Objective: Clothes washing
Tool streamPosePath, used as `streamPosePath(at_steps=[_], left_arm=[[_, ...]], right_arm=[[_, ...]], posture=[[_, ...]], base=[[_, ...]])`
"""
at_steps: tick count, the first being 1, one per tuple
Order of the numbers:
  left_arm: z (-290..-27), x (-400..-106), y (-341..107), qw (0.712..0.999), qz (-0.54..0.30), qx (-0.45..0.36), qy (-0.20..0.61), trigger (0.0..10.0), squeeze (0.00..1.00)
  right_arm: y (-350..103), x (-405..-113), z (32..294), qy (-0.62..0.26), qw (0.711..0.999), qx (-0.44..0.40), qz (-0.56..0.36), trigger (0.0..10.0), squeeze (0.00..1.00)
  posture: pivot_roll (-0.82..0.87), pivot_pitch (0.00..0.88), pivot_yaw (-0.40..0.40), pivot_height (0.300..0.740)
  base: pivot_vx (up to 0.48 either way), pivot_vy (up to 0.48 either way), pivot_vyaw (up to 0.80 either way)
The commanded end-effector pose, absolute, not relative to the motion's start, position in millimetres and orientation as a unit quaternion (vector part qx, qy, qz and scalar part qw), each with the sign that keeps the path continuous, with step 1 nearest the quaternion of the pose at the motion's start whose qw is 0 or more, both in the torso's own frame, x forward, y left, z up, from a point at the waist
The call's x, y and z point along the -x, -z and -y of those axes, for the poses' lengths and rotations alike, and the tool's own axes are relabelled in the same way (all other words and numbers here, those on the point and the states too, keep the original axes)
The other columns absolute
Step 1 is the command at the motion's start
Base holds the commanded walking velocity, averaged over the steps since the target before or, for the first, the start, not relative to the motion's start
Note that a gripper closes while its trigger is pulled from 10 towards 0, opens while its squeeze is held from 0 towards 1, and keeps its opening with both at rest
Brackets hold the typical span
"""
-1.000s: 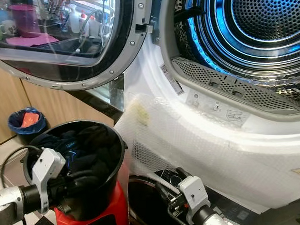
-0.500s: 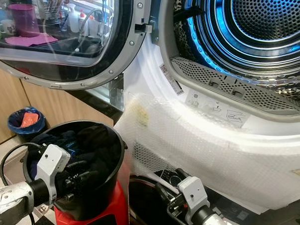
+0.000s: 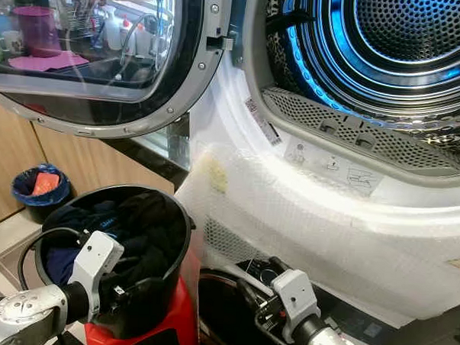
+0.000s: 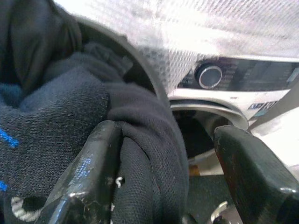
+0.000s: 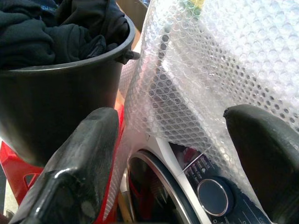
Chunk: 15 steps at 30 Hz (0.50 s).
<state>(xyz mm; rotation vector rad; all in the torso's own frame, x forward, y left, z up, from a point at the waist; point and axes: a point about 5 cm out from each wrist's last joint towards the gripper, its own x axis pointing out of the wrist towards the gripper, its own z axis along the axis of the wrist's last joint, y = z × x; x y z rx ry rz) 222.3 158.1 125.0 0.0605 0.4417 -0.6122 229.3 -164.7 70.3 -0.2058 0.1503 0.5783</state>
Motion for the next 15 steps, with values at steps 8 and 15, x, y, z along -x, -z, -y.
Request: streamPosePath(at_steps=[8, 15], left_arm=[[-159.6, -221.4, -119.5, 0.927, -0.244, -0.015, 0.284, 0.0, 0.00], [-161.7, -221.7, -120.3, 0.926, -0.251, -0.016, 0.283, 0.0, 0.00]], right_arm=[[-70.3, -230.6, 164.1, -0.287, 0.949, 0.106, -0.072, 10.0, 0.00], [-69.8, -231.1, 163.3, -0.288, 0.949, 0.107, -0.071, 10.0, 0.00]], posture=[[0.09, 0.039, -0.080, 0.740], [0.09, 0.031, -0.079, 0.740]], base=[[0.000, 0.000, 0.00], [0.000, 0.000, 0.00]])
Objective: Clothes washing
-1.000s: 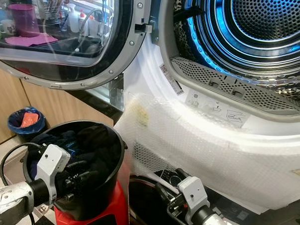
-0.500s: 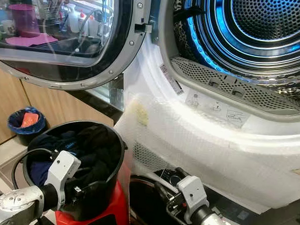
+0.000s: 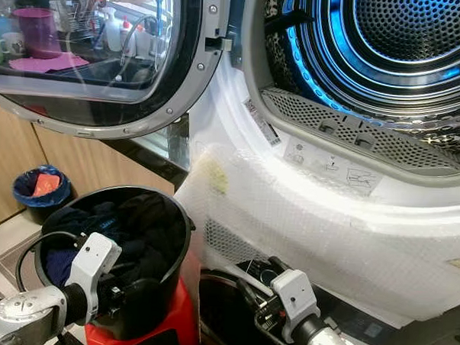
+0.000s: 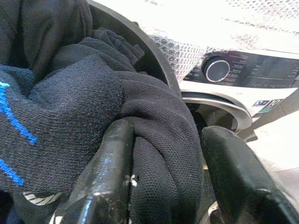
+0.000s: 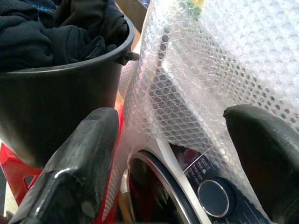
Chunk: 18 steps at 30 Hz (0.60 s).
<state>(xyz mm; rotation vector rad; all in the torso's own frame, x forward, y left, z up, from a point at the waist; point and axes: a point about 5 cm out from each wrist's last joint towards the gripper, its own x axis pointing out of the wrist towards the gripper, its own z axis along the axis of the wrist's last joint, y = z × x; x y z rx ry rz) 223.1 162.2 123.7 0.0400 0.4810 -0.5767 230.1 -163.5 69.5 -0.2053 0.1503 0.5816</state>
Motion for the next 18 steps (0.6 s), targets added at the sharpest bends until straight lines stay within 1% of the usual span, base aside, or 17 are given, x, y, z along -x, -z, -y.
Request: streamPosePath(at_steps=[1, 16, 17, 18], left_arm=[[-161.7, -222.1, -120.5, 0.925, -0.251, -0.018, 0.284, 0.0, 0.00], [-165.5, -220.3, -126.2, 0.918, -0.251, -0.041, 0.304, 0.0, 0.00], [-165.6, -218.7, -127.7, 0.915, -0.251, -0.044, 0.313, 0.0, 0.00], [-165.1, -212.9, -132.4, 0.905, -0.250, -0.052, 0.340, 0.0, 0.00]], right_arm=[[-70.0, -231.4, 163.0, -0.288, 0.949, 0.107, -0.071, 10.0, 0.00], [-69.9, -232.6, 163.1, -0.287, 0.949, 0.109, -0.069, 10.0, 0.00], [-69.9, -232.7, 163.1, -0.287, 0.949, 0.109, -0.069, 10.0, 0.00], [-69.9, -232.6, 163.1, -0.286, 0.950, 0.109, -0.068, 10.0, 0.00]], posture=[[0.09, 0.030, -0.078, 0.740], [0.09, 0.024, -0.080, 0.740], [0.09, 0.025, -0.080, 0.740], [0.09, 0.027, -0.079, 0.740]], base=[[0.000, 0.000, 0.00], [0.000, 0.000, 0.00], [0.000, 0.000, 0.00], [0.000, 0.000, 0.00]])
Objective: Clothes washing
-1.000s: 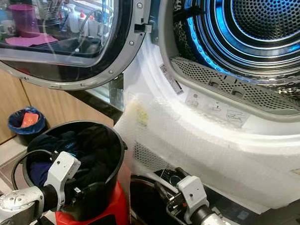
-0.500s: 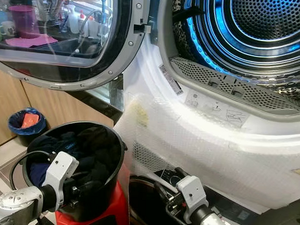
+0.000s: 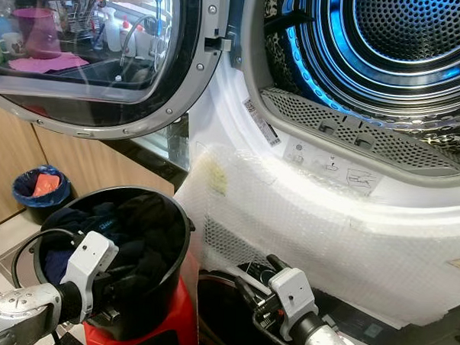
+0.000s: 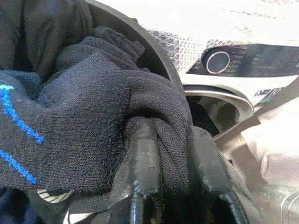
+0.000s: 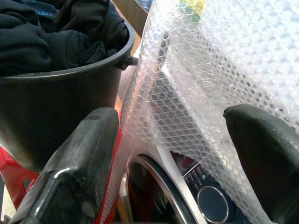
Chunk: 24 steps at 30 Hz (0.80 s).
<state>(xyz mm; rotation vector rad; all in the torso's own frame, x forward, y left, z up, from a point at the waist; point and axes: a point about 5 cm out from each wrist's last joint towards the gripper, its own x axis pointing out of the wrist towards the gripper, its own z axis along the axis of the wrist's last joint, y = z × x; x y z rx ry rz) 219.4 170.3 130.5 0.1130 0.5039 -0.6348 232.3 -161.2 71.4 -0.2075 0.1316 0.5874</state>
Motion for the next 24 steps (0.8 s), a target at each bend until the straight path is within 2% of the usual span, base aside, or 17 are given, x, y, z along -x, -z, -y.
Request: streamPosePath(at_steps=[1, 13, 16, 19, 20, 21, 22, 23, 24], left_arm=[[-165.1, -212.9, -132.4, 0.905, -0.250, -0.052, 0.340, 0.0, 0.00], [-177.7, -190.5, -174.1, 0.859, -0.230, -0.098, 0.446, 0.0, 0.00], [-179.6, -188.1, -177.8, 0.855, -0.229, -0.107, 0.452, 0.0, 0.00], [-188.8, -193.7, -179.2, 0.865, -0.234, -0.122, 0.426, 0.0, 0.00], [-193.3, -197.0, -179.1, 0.872, -0.236, -0.128, 0.408, 1.2, 0.00], [-196.5, -199.3, -179.0, 0.877, -0.238, -0.132, 0.396, 1.2, 0.00], [-201.3, -204.6, -180.0, 0.888, -0.233, -0.138, 0.372, 10.0, 0.00], [-204.3, -207.9, -180.8, 0.894, -0.229, -0.141, 0.358, 10.0, 0.00], [-220.9, -221.3, -181.5, 0.915, -0.229, -0.162, 0.289, 10.0, 0.00]], right_arm=[[-69.9, -232.6, 163.1, -0.286, 0.950, 0.109, -0.068, 10.0, 0.00], [-70.1, -234.6, 161.3, -0.286, 0.950, 0.106, -0.066, 10.0, 0.00], [-70.3, -234.6, 161.5, -0.286, 0.950, 0.107, -0.065, 10.0, 0.00], [-70.4, -234.5, 161.8, -0.286, 0.950, 0.107, -0.066, 10.0, 0.00], [-70.6, -234.5, 161.9, -0.286, 0.950, 0.107, -0.066, 10.0, 0.00], [-70.6, -234.4, 162.0, -0.286, 0.950, 0.107, -0.066, 10.0, 0.00], [-70.5, -234.4, 162.3, -0.286, 0.950, 0.107, -0.066, 10.0, 0.00], [-70.4, -234.4, 162.5, -0.286, 0.950, 0.107, -0.066, 10.0, 0.00], [-70.4, -234.3, 162.9, -0.286, 0.950, 0.108, -0.066, 10.0, 0.00]], posture=[[0.09, 0.027, -0.079, 0.740], [0.10, 0.034, -0.081, 0.740], [0.10, 0.034, -0.081, 0.740], [0.09, 0.036, -0.084, 0.740], [0.09, 0.036, -0.084, 0.740], [0.09, 0.036, -0.084, 0.740], [0.09, 0.037, -0.086, 0.740], [0.09, 0.037, -0.086, 0.740], [0.09, 0.037, -0.086, 0.740]], base=[[0.000, 0.000, 0.00], [0.000, 0.000, 0.00], [0.000, 0.000, 0.00], [0.000, 0.000, 0.00], [0.000, 0.000, 0.00], [0.000, 0.000, 0.00], [0.000, 0.000, 0.00], [0.000, 0.000, 0.00], [0.000, 0.000, 0.00]])
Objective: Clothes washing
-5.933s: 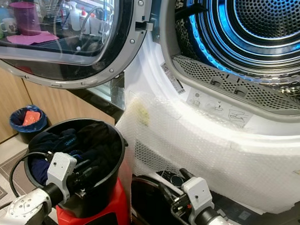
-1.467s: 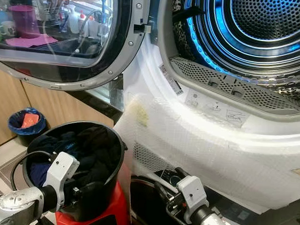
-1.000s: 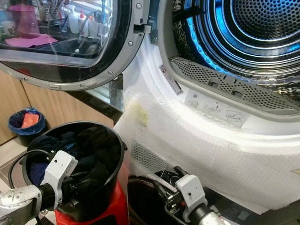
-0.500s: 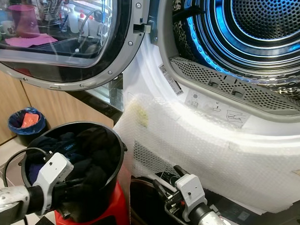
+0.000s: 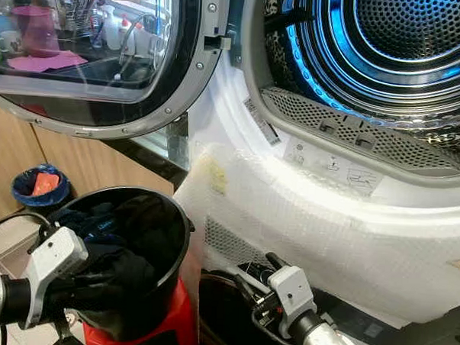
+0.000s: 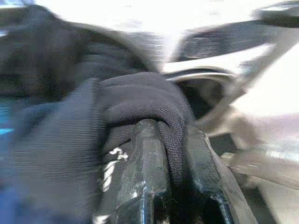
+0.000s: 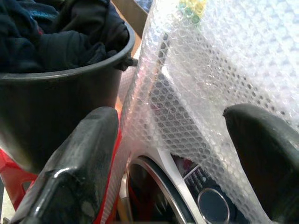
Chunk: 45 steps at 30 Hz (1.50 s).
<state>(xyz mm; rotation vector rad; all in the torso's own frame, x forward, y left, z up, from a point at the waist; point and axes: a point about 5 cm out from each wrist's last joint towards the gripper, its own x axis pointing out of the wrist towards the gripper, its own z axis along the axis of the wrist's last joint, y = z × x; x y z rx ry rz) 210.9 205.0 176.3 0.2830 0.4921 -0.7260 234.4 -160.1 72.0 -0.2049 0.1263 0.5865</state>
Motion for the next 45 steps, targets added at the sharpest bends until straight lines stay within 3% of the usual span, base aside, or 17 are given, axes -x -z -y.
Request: streamPosePath(at_steps=[1, 10, 18, 26, 33, 45], left_arm=[[-226.2, -224.5, -181.9, 0.920, -0.230, -0.167, 0.269, 10.0, 0.00], [-261.6, -248.0, -200.2, 0.960, -0.182, -0.177, 0.118, 10.0, 0.00], [-262.3, -267.6, -230.1, 0.980, -0.073, -0.176, 0.062, 10.0, 0.00], [-230.8, -274.2, -225.9, 0.975, -0.029, -0.178, 0.131, 10.0, 0.00], [-186.4, -277.7, -219.8, 0.961, 0.022, -0.195, 0.192, 10.0, 0.00], [-162.5, -273.9, -212.3, 0.950, 0.032, -0.190, 0.245, 10.0, 0.00]], right_arm=[[-70.4, -234.2, 162.9, -0.286, 0.950, 0.108, -0.066, 10.0, 0.00], [-70.4, -233.6, 163.0, -0.288, 0.949, 0.110, -0.067, 10.0, 0.00], [-70.5, -235.6, 161.2, -0.292, 0.948, 0.110, -0.065, 10.0, 0.00], [-70.6, -236.5, 158.3, -0.293, 0.948, 0.108, -0.062, 10.0, 0.00], [-70.0, -234.6, 156.7, -0.289, 0.950, 0.104, -0.061, 10.0, 0.00], [-68.8, -232.5, 152.6, -0.288, 0.951, 0.099, -0.061, 10.0, 0.00]], posture=[[0.09, 0.037, -0.086, 0.740], [0.09, 0.033, -0.091, 0.740], [0.09, 0.026, -0.094, 0.740], [0.09, 0.018, -0.090, 0.740], [0.09, 0.027, -0.076, 0.740], [0.09, 0.040, -0.065, 0.740]], base=[[0.000, 0.000, 0.00], [0.000, 0.000, 0.00], [0.000, 0.000, 0.00], [0.000, 0.000, 0.00], [0.000, 0.000, 0.00], [0.000, 0.000, 0.00]])
